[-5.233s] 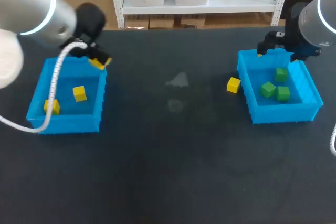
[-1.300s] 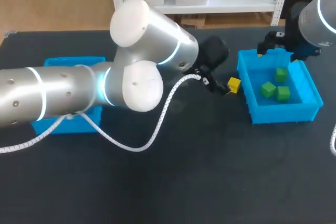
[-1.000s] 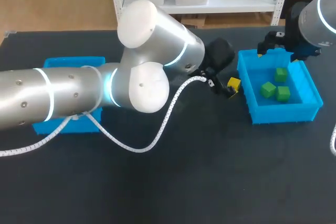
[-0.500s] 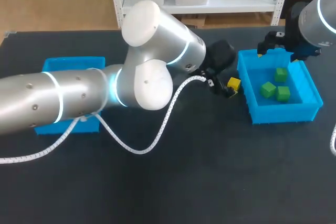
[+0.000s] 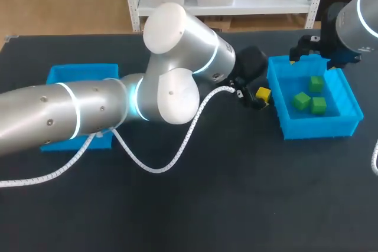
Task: Put the green cubes in the right bin and the yellow cubes in the left bin.
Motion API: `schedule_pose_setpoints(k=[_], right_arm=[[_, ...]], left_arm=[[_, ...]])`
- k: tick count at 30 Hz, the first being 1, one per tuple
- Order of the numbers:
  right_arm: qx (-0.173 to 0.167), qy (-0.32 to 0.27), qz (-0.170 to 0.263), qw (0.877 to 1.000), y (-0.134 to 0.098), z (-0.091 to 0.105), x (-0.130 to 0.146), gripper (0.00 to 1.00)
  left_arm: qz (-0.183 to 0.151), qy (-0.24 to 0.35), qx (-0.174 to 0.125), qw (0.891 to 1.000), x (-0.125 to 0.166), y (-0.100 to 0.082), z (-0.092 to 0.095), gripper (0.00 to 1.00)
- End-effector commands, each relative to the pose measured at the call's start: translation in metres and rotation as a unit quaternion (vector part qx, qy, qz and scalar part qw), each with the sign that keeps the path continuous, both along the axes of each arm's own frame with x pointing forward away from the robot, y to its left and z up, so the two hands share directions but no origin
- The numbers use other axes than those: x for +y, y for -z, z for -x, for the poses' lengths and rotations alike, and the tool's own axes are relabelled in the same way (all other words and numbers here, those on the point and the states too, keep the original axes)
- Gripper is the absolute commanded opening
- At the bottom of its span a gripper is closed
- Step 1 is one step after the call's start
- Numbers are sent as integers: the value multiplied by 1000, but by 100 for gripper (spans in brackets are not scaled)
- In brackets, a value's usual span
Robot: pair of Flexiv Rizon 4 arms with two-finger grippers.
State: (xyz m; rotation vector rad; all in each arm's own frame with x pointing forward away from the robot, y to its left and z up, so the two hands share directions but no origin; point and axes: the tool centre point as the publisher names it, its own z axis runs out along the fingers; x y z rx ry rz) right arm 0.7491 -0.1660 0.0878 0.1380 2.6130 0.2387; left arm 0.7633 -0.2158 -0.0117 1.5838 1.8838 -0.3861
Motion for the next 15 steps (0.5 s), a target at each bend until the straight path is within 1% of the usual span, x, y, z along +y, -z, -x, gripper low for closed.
schedule_pose_setpoints(k=[1, 15], right_arm=[[-3, 1, 1, 1000, 0, 1, 0, 100], [-3, 1, 1, 1000, 0, 1, 0, 100]], left_arm=[[4, 4, 1, 1000, -2, 3, -6, 100], [2, 24, -21, 999, -2, 8, -11, 100]])
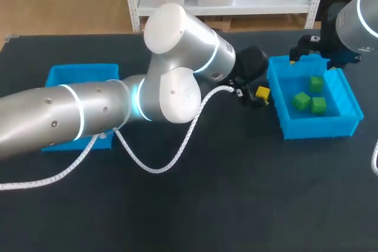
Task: Put the green cubes in the right bin and the yellow cubes in the left bin.
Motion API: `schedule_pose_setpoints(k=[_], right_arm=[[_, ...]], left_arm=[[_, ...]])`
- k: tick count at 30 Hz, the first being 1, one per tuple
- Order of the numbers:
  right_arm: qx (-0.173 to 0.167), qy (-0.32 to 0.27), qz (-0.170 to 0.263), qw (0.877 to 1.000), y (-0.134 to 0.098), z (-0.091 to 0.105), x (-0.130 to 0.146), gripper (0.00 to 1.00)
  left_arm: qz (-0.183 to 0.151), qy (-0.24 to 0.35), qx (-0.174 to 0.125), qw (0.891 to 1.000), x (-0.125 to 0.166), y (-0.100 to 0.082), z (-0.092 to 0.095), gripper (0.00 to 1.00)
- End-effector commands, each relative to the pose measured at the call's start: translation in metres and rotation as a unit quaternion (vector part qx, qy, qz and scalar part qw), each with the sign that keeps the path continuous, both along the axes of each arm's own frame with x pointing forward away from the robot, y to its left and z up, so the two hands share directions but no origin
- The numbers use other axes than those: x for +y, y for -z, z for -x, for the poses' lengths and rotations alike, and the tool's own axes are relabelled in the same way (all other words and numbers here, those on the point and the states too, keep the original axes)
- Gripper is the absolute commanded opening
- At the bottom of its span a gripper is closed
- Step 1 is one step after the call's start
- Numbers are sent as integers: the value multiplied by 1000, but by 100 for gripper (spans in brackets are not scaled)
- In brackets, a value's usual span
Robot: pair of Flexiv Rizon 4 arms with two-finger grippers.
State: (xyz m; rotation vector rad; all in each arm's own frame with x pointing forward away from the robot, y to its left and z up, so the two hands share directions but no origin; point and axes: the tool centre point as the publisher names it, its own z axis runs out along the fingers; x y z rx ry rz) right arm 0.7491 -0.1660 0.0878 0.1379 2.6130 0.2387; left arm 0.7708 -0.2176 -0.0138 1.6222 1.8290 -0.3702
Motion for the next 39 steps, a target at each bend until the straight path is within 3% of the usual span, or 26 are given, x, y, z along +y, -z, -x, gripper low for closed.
schedule_pose_setpoints(k=[1, 3, 5, 6, 7, 8, 9, 20, 26, 39], right_arm=[[-3, 1, 1, 1000, 0, 1, 0, 100], [-3, 1, 1, 1000, 0, 1, 0, 100], [-3, 1, 1, 1000, 0, 1, 0, 100], [-3, 1, 1, 1000, 0, 1, 0, 100], [-3, 1, 1, 1000, 0, 1, 0, 100], [-3, 1, 1, 1000, 0, 1, 0, 100], [-3, 1, 1, 1000, 0, 1, 0, 100], [-3, 1, 1, 1000, 0, 1, 0, 100], [-3, 1, 1, 1000, 0, 1, 0, 100], [-3, 1, 1, 1000, 0, 1, 0, 100]], left_arm=[[4, 5, -4, 1000, 0, 6, -4, 100], [5, 4, -4, 1000, 0, 6, -4, 100], [4, 2, -2, 1000, 0, 8, -3, 81], [4, 2, -1, 1000, 1, 8, -2, 59], [5, 2, -1, 1000, 1, 8, -2, 24], [5, 2, 0, 1000, 1, 8, -2, 4], [5, 1, 0, 1000, 2, 8, -1, 0], [4, -10, 1, 1000, 9, 1, -1, 0], [16, -32, -6, 999, 20, -13, -1, 0], [63, -128, -12, 990, 95, -82, -1, 0]])
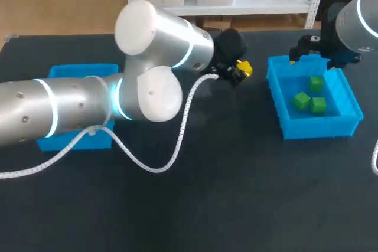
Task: Put the green cubes in the right bin and the yellow cubes in the left bin.
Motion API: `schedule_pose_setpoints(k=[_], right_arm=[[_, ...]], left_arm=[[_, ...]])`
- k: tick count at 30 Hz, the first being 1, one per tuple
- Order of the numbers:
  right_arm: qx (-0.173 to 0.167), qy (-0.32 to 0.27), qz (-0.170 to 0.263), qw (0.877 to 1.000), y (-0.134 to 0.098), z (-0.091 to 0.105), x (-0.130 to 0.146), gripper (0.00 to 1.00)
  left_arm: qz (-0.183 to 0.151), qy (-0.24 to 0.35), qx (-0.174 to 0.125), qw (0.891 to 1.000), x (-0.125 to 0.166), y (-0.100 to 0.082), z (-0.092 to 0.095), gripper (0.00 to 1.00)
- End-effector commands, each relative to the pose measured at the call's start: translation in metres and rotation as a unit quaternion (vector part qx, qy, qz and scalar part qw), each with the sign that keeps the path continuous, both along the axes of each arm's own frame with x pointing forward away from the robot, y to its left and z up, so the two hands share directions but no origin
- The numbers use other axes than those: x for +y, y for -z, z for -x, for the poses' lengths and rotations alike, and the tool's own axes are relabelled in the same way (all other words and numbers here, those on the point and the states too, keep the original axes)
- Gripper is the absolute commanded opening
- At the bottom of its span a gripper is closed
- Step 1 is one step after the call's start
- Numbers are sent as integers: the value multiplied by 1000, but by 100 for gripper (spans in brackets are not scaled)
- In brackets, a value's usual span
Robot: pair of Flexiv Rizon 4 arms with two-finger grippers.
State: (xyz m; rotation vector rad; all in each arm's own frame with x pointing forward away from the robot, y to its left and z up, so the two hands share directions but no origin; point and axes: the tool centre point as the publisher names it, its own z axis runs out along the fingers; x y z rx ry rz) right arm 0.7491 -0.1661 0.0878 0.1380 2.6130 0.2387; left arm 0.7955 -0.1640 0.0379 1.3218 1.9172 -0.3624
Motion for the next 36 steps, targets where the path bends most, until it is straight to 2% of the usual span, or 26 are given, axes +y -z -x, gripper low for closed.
schedule_pose_setpoints(k=[1, 9, 15, 19, 28, 36], right_arm=[[-3, 1, 1, 1000, 0, 1, 0, 100], [-3, 1, 1, 1000, 0, 1, 0, 100], [-3, 1, 1, 1000, 0, 1, 0, 100], [-3, 1, 1, 1000, 0, 1, 0, 100], [-3, 1, 1, 1000, 0, 1, 0, 100], [-3, 1, 1, 1000, 0, 1, 0, 100]], left_arm=[[5, -25, -6, 1000, 50, -35, 25, 0], [19, -95, -17, 995, 127, -73, 35, 0], [28, -159, -19, 987, 182, -87, 38, 0], [40, -201, -20, 979, 215, -97, 48, 0], [56, -293, -7, 955, 281, -105, 66, 0], [70, -350, -2, 934, 325, -109, 83, 0]])
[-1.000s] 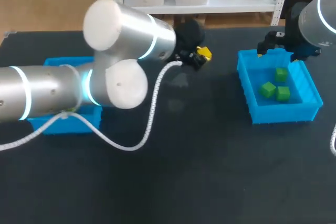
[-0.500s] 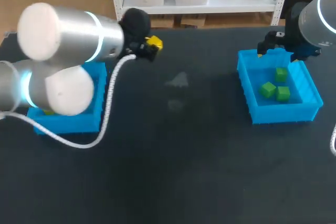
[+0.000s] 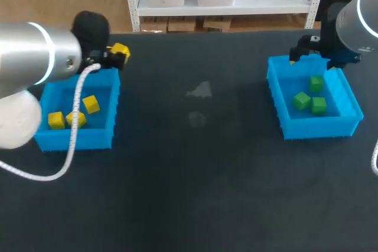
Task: Put the green cubes in the right bin and the yellow cubes in the left bin.
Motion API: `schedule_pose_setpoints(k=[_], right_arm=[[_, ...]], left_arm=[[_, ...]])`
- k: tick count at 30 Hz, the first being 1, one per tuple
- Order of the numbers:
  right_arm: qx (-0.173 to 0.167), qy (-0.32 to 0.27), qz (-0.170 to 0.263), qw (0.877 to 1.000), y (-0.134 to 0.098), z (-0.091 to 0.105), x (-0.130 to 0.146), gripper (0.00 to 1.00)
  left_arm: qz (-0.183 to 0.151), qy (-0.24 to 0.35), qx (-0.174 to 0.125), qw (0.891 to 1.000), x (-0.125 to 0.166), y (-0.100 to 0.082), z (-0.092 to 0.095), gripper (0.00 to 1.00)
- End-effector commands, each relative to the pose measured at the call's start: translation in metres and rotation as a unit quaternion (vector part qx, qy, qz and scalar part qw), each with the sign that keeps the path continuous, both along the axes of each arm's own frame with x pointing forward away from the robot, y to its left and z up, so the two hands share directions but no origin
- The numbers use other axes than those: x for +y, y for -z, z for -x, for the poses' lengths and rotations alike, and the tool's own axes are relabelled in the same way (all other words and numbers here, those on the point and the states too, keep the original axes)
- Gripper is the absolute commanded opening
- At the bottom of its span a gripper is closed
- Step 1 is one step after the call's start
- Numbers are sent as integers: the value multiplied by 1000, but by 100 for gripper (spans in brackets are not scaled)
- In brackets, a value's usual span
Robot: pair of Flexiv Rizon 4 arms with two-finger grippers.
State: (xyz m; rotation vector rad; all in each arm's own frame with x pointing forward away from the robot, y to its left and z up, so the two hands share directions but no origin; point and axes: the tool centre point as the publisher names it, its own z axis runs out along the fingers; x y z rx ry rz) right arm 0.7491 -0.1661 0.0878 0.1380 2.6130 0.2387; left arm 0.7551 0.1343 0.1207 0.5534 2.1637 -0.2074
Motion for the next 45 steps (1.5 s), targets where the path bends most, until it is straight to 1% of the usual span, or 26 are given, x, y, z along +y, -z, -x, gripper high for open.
schedule_pose_setpoints(k=[1, 10, 15, 19, 20, 21, 22, 25, 32, 36, 45], right_arm=[[-3, 1, 1, 1000, 0, 1, 0, 100], [-3, 1, 1, 1000, 0, 1, 0, 100], [-3, 1, 1, 1000, 0, 1, 0, 100], [-3, 1, 1, 1000, 0, 1, 0, 100], [-3, 1, 1, 1000, 0, 1, 0, 100], [-3, 1, 1, 1000, 0, 1, 0, 100], [-3, 1, 1, 1000, 0, 1, 0, 100], [-3, 1, 1, 1000, 0, 1, 0, 100], [-3, 1, 1, 1000, 0, 1, 0, 100], [-3, 1, 1, 1000, 0, 1, 0, 100], [-3, 1, 1, 1000, 0, 1, 0, 100]], left_arm=[[-12, -45, -9, 999, 31, -26, 45, 0], [2, -92, 10, 996, 67, -18, 56, 0], [1, -101, 17, 995, 79, -8, 62, 0], [0, -108, 21, 994, 80, -7, 62, 0], [0, -108, 21, 994, 80, -7, 62, 16], [0, -108, 22, 994, 80, -7, 62, 60], [0, -109, 22, 994, 80, -7, 62, 100], [8, -107, 25, 994, 80, -9, 63, 100], [5, -109, 25, 994, 84, -9, 65, 100], [30, -137, 39, 989, 86, -9, 63, 100], [30, -137, 39, 989, 86, -9, 63, 100]])
